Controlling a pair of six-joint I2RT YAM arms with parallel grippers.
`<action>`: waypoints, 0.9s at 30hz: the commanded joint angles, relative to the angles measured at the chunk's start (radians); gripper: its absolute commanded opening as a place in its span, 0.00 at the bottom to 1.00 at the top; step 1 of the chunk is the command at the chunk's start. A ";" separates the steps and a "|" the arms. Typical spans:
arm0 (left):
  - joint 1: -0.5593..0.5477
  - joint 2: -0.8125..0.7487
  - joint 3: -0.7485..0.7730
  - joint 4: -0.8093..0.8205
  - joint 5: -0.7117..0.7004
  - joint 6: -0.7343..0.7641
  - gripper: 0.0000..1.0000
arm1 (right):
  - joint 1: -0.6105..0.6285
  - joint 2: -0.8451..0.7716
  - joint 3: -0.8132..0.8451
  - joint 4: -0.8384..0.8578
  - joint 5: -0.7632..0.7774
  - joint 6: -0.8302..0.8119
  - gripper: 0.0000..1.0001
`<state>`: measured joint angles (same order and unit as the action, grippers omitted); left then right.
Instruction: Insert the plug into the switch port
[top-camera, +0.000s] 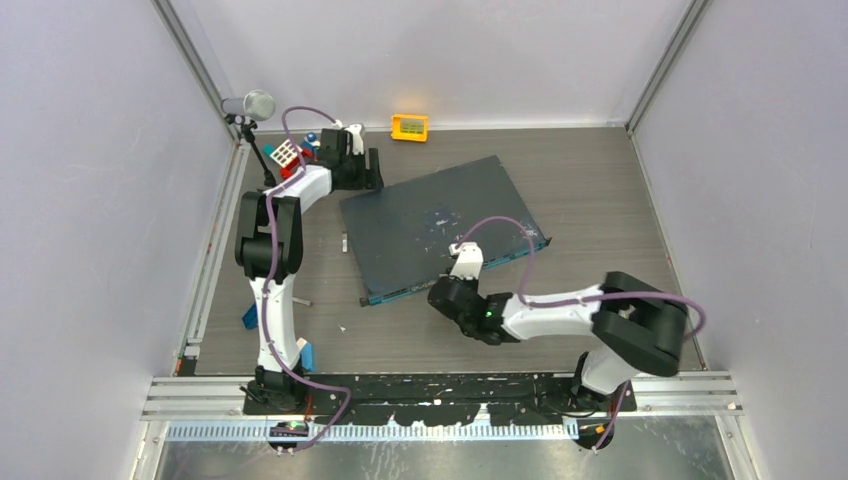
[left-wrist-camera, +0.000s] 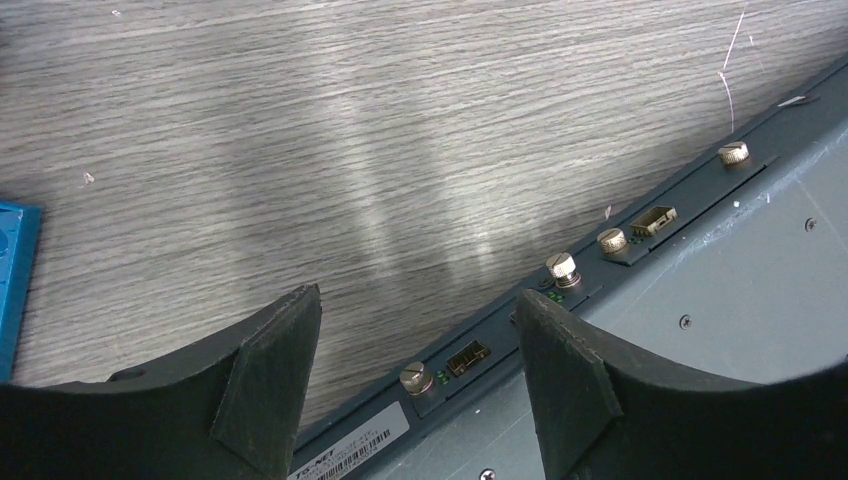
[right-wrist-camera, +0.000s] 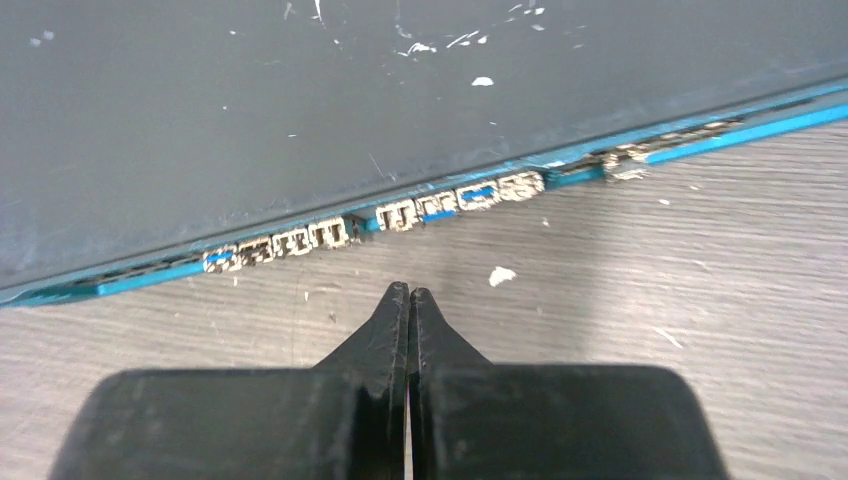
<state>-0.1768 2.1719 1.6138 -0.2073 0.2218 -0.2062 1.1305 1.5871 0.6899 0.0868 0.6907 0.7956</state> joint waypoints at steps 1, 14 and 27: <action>-0.021 0.015 0.023 -0.129 0.010 0.005 0.73 | 0.018 -0.196 -0.073 -0.002 0.087 -0.005 0.00; -0.039 -0.055 -0.131 -0.177 0.006 -0.080 0.68 | 0.019 -0.368 -0.175 -0.028 0.096 -0.023 0.01; -0.113 -0.108 -0.318 -0.167 -0.019 -0.143 0.61 | 0.020 -0.206 -0.160 0.155 -0.086 -0.117 0.01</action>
<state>-0.2176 2.0396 1.3926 -0.0971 0.1112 -0.3561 1.1461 1.3128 0.5064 0.1295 0.6701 0.7204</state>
